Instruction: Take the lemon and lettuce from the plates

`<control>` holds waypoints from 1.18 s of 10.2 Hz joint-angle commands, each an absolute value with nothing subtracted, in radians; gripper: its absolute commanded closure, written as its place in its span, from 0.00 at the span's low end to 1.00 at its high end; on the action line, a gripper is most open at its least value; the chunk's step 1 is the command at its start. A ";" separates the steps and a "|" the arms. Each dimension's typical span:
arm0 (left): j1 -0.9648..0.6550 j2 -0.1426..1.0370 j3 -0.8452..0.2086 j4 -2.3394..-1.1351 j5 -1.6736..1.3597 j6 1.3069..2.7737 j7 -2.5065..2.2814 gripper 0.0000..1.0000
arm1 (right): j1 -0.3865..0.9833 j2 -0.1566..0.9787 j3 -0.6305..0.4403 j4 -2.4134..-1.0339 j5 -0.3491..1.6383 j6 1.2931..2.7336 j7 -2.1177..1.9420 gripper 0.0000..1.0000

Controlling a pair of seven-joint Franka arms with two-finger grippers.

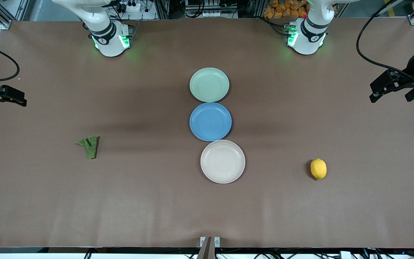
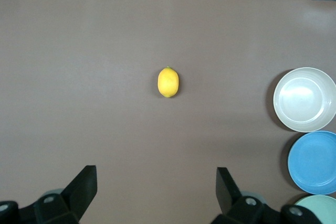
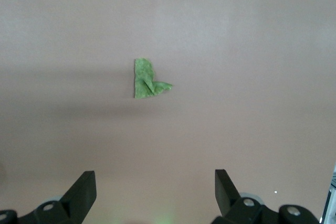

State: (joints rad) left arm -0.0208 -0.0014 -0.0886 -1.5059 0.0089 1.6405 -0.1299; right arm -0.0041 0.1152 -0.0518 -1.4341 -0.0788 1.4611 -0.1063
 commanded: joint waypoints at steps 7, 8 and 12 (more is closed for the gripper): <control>-0.021 -0.055 -0.084 -1.569 -0.014 1.594 -0.100 0.00 | -0.003 0.080 -0.052 -1.414 -0.011 1.580 -0.106 0.00; -0.018 -0.045 -0.084 -1.556 -0.009 1.594 -0.100 0.00 | -0.002 0.078 -0.052 -1.419 -0.009 1.585 -0.088 0.00; -0.012 -0.040 -0.083 -1.532 -0.009 1.592 -0.104 0.00 | 0.012 0.061 -0.046 -1.420 -0.008 1.597 -0.020 0.00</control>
State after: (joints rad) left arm -0.0196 -0.0436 -0.0833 -1.5514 0.0045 1.6043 -0.1246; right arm 0.0096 0.0900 -0.0469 -1.3985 -0.0241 1.5813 -0.0425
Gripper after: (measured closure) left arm 0.000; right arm 0.000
